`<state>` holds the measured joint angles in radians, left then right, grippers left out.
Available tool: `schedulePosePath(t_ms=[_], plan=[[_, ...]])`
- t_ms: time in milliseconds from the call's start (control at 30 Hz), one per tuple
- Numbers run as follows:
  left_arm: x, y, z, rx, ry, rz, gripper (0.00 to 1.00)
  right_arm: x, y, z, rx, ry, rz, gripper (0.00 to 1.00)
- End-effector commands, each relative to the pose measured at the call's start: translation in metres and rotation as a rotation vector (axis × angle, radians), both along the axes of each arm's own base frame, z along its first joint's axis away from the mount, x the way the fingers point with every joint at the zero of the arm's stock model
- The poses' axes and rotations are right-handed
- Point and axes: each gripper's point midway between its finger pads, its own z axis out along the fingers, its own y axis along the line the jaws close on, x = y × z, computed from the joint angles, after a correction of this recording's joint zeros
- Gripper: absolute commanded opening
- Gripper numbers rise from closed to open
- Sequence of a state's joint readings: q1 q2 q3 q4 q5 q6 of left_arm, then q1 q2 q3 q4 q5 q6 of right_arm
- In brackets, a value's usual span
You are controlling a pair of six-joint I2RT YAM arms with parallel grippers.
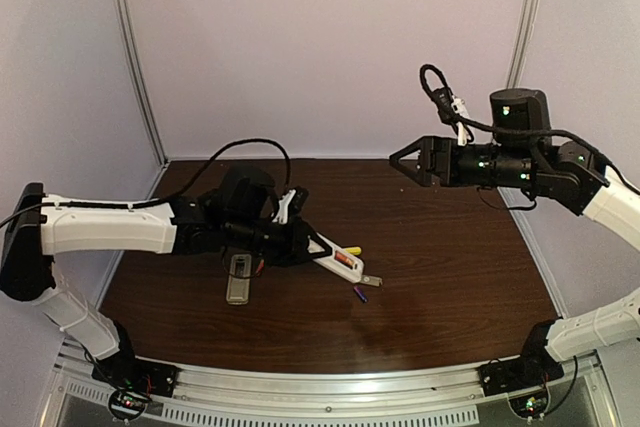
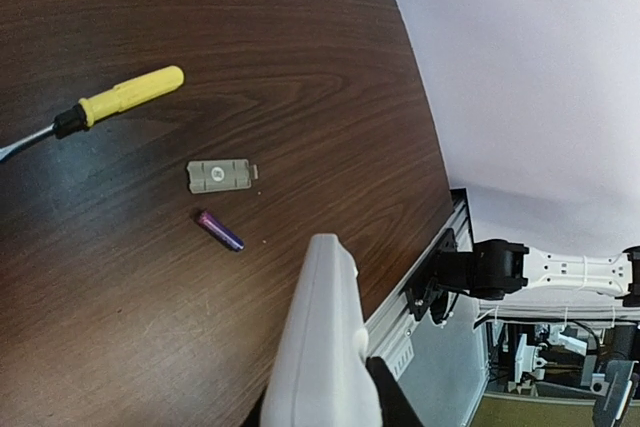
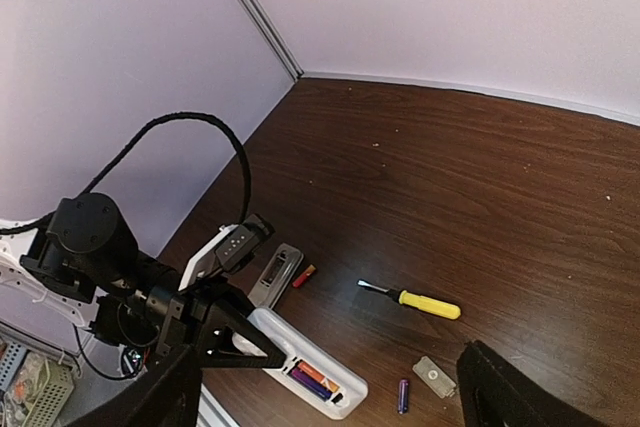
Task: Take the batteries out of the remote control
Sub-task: Place the remote control without the battery cover at the center of the board.
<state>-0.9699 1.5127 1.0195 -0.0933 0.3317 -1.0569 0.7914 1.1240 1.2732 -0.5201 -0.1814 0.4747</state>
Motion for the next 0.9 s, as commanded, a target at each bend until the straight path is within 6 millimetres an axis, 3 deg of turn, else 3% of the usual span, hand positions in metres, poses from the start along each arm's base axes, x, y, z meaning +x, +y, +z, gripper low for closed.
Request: schedulePosePath(t_ms=[0, 233, 533, 867], plan=[[0.005, -0.008, 0.001, -0.071, 0.020, 0.066, 0.00, 0.004, -0.010, -0.004, -0.082, -0.028, 0.009, 0.90], [-0.004, -0.018, -0.024, -0.037, 0.074, 0.091, 0.00, 0.007, -0.005, -0.018, -0.099, -0.004, 0.079, 0.91], [-0.006, -0.015, -0.062, -0.013, 0.146, 0.122, 0.00, 0.011, 0.001, -0.027, -0.078, 0.019, 0.106, 0.91], [-0.011, -0.016, -0.089, -0.020, 0.202, 0.126, 0.00, 0.011, 0.001, -0.036, -0.105, 0.039, 0.112, 0.91]])
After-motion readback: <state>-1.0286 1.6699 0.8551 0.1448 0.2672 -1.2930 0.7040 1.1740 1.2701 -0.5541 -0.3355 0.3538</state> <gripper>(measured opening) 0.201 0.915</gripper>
